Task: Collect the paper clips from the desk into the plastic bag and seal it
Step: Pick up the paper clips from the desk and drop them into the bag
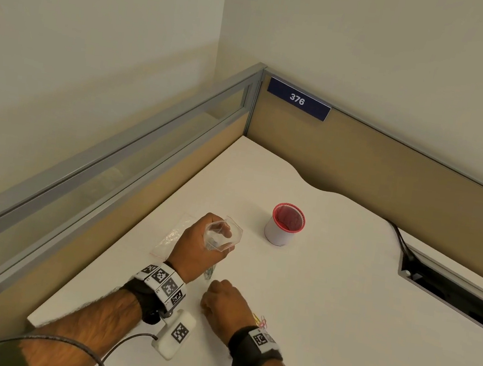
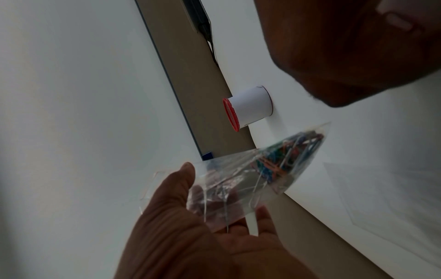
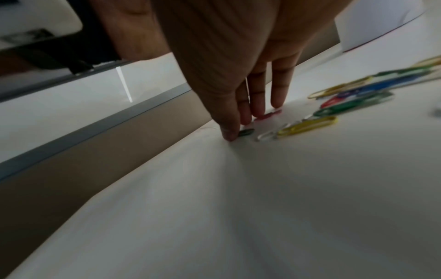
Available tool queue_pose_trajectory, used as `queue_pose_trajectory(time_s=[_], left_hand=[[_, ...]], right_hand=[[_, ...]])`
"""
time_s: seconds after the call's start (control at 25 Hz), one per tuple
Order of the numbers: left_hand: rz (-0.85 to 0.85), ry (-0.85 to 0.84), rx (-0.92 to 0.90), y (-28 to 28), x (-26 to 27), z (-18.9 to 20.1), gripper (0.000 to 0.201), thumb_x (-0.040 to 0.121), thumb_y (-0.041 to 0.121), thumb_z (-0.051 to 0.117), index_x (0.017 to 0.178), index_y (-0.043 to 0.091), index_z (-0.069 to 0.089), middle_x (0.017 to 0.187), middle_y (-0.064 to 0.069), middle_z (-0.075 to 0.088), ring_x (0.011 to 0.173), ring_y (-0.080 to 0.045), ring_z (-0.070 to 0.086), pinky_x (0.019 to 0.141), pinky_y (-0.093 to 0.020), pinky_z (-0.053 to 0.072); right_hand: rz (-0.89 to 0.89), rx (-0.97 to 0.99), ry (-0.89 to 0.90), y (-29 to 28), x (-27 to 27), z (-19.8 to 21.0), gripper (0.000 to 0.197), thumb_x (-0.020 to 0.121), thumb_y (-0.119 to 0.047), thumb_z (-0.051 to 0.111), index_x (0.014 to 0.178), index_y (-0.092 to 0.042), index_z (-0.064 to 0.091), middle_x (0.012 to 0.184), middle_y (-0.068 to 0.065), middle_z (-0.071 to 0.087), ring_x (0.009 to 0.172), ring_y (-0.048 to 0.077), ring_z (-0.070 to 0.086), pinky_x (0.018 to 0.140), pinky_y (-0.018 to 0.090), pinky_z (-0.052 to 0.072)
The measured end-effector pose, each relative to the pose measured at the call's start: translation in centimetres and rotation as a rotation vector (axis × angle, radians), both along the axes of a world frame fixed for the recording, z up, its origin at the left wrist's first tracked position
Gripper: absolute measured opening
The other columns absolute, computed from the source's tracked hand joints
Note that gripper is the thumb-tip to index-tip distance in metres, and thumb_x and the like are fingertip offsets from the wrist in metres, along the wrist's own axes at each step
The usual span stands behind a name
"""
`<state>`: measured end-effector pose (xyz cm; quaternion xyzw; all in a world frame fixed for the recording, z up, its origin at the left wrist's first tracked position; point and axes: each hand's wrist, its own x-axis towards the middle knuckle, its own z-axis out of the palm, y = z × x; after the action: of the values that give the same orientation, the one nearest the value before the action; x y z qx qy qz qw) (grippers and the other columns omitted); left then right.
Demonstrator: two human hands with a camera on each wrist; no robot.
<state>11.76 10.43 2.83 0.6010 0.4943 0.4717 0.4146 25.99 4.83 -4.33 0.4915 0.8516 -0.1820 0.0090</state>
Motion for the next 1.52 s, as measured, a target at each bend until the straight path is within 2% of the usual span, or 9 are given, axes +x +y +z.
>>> queue_pose_trajectory(time_s=[0.2, 0.36, 0.56, 0.68, 0.84, 1.04, 1.28, 1.4, 1.52], left_hand=[[0.008, -0.02, 0.009, 0.0, 0.1, 0.0, 0.031, 0.076, 0.006, 0.08, 0.098, 0.016, 0.06, 0.097, 0.004, 0.069, 0.102, -0.011, 0.064, 0.083, -0.014, 0.05], [0.001, -0.047, -0.008, -0.3, 0.6, -0.4, 0.031, 0.076, 0.009, 0.08, 0.097, 0.017, 0.059, 0.097, 0.006, 0.069, 0.103, -0.013, 0.064, 0.085, -0.019, 0.051], [0.002, -0.047, -0.004, -1.0, 1.8, -0.2, 0.03, 0.077, 0.009, 0.081, 0.097, 0.016, 0.059, 0.097, 0.005, 0.069, 0.103, -0.012, 0.064, 0.085, -0.013, 0.048], [0.014, -0.033, 0.008, -1.3, 1.9, 0.0, 0.031, 0.077, 0.01, 0.081, 0.098, 0.016, 0.059, 0.098, 0.005, 0.069, 0.102, -0.01, 0.064, 0.087, -0.014, 0.048], [0.034, -0.023, 0.015, -1.7, 1.5, 0.2, 0.03, 0.077, 0.009, 0.08, 0.098, 0.015, 0.06, 0.098, 0.005, 0.069, 0.101, -0.01, 0.064, 0.085, -0.01, 0.047], [0.037, -0.021, 0.01, -1.7, 1.3, 0.4, 0.029, 0.077, 0.008, 0.08, 0.098, 0.014, 0.06, 0.098, 0.005, 0.068, 0.101, -0.009, 0.063, 0.084, -0.009, 0.047], [0.009, -0.029, 0.023, -1.7, 1.6, 0.6, 0.03, 0.077, 0.011, 0.08, 0.098, 0.016, 0.059, 0.098, 0.005, 0.069, 0.102, -0.01, 0.064, 0.088, -0.017, 0.049], [0.012, -0.031, 0.018, -1.5, 1.4, 0.5, 0.03, 0.077, 0.01, 0.08, 0.098, 0.016, 0.06, 0.098, 0.006, 0.069, 0.102, -0.011, 0.064, 0.088, -0.021, 0.051], [0.012, -0.018, -0.012, -1.5, 1.6, 0.1, 0.03, 0.078, 0.011, 0.08, 0.099, 0.017, 0.059, 0.098, 0.007, 0.068, 0.102, -0.011, 0.064, 0.085, -0.019, 0.052]], right_hand=[[-0.02, 0.002, -0.094, -1.1, 4.3, 0.1, 0.019, 0.093, -0.015, 0.045, 0.094, -0.013, 0.063, 0.098, 0.006, 0.06, 0.091, 0.024, 0.051, 0.077, 0.038, 0.049], [-0.248, 0.022, -0.009, -2.0, 8.6, 2.4, 0.019, 0.094, -0.027, 0.051, 0.108, -0.02, 0.062, 0.109, -0.002, 0.058, 0.102, 0.019, 0.052, 0.081, 0.028, 0.046], [-0.519, -0.203, -0.107, -2.3, 9.8, 2.3, 0.061, 0.075, -0.056, 0.068, 0.123, -0.022, 0.05, 0.117, 0.0, 0.05, 0.107, 0.021, 0.052, 0.082, 0.03, 0.046], [-0.607, -0.253, -0.061, -2.3, 7.7, 1.3, 0.047, 0.082, -0.043, 0.067, 0.116, -0.015, 0.051, 0.117, 0.006, 0.052, 0.103, 0.024, 0.057, 0.085, 0.031, 0.047], [-0.586, -0.165, 0.04, -2.0, 6.0, 1.4, 0.022, 0.095, -0.024, 0.051, 0.113, -0.013, 0.057, 0.118, 0.008, 0.055, 0.104, 0.024, 0.059, 0.089, 0.031, 0.049], [-0.439, -0.166, 0.056, -1.3, 5.9, 1.6, 0.043, 0.085, -0.043, 0.062, 0.122, -0.023, 0.056, 0.118, -0.001, 0.05, 0.109, 0.021, 0.047, 0.089, 0.029, 0.043], [-0.144, -0.008, -0.073, -2.6, 5.2, 0.4, 0.018, 0.096, -0.023, 0.046, 0.102, -0.016, 0.062, 0.107, 0.004, 0.056, 0.101, 0.027, 0.053, 0.078, 0.033, 0.047], [-0.262, -0.061, -0.012, -2.9, 7.2, 1.2, 0.028, 0.092, -0.024, 0.053, 0.119, -0.022, 0.059, 0.118, -0.002, 0.054, 0.109, 0.021, 0.051, 0.086, 0.028, 0.047], [-0.284, -0.179, -0.048, -3.3, 8.9, 2.0, 0.059, 0.082, -0.033, 0.067, 0.137, -0.029, 0.044, 0.135, -0.006, 0.043, 0.122, 0.019, 0.043, 0.094, 0.03, 0.046]])
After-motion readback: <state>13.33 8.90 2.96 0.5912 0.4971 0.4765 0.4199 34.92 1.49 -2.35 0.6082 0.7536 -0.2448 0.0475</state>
